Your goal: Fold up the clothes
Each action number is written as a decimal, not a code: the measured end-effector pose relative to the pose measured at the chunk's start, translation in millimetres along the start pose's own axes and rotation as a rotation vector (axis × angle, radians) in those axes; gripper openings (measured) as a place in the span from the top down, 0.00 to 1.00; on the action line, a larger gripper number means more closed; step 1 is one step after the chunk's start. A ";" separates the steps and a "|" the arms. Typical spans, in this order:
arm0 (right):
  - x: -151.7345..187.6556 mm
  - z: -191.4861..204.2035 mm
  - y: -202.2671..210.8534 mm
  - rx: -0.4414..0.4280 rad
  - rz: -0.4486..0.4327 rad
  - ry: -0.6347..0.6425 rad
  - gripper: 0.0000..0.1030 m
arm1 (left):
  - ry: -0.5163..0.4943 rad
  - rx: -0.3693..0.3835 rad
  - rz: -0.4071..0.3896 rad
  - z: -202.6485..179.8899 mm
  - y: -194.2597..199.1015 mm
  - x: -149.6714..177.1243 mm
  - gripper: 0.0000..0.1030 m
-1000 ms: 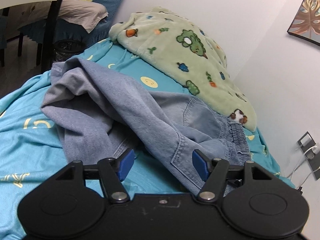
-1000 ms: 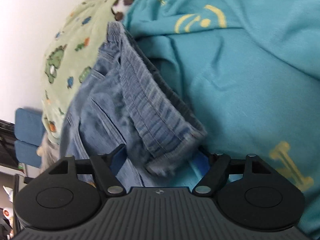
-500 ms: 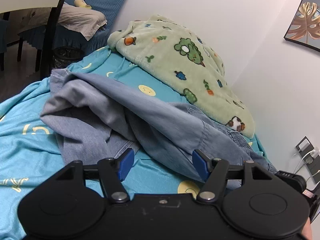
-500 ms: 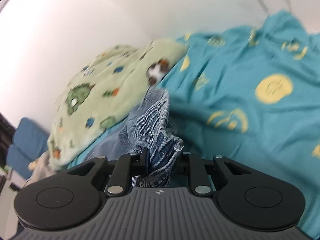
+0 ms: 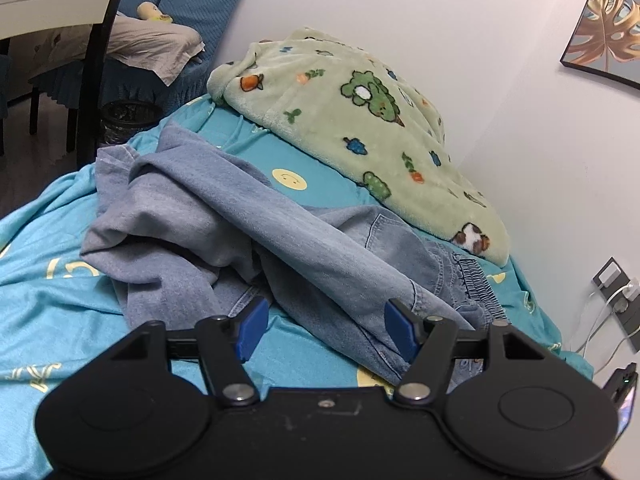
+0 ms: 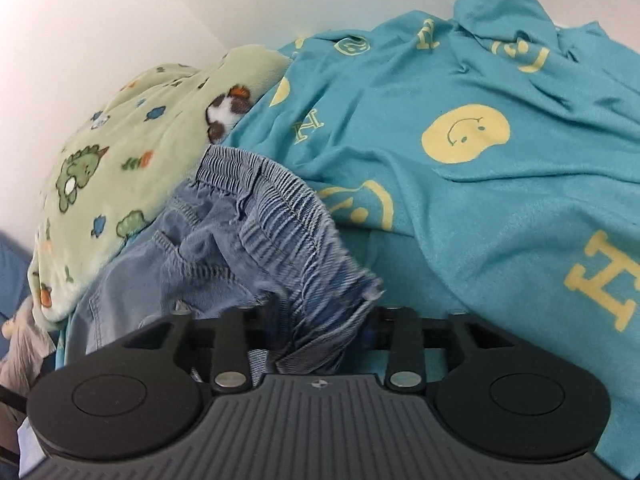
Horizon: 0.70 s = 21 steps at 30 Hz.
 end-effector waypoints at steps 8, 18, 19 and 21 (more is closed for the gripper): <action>-0.8 26.6 55.0 0.000 -0.152 0.150 0.44 | -0.002 -0.040 -0.001 -5.4 7.2 -28.3 0.40; 23.1 92.9 19.9 -0.502 -0.005 0.354 0.33 | -0.063 -0.059 -0.067 21.4 15.1 -74.7 0.35; 27.1 102.9 14.9 -0.542 0.012 0.394 0.29 | -0.033 -0.056 -0.058 28.8 12.4 -73.8 0.35; 36.5 120.2 7.5 -0.602 0.033 0.477 0.25 | 0.028 -0.050 -0.041 43.4 7.2 -72.2 0.35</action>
Point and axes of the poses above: each gripper's, at about its wrist camera, not at the fingertips, and y roughly against the way its jaws point, z to its left, x to its underside, the point moved 2 cm from there along -y, roughly the way its jaws point, and after that the axes turned 2 degrees about -z, right-handed, at the moved point
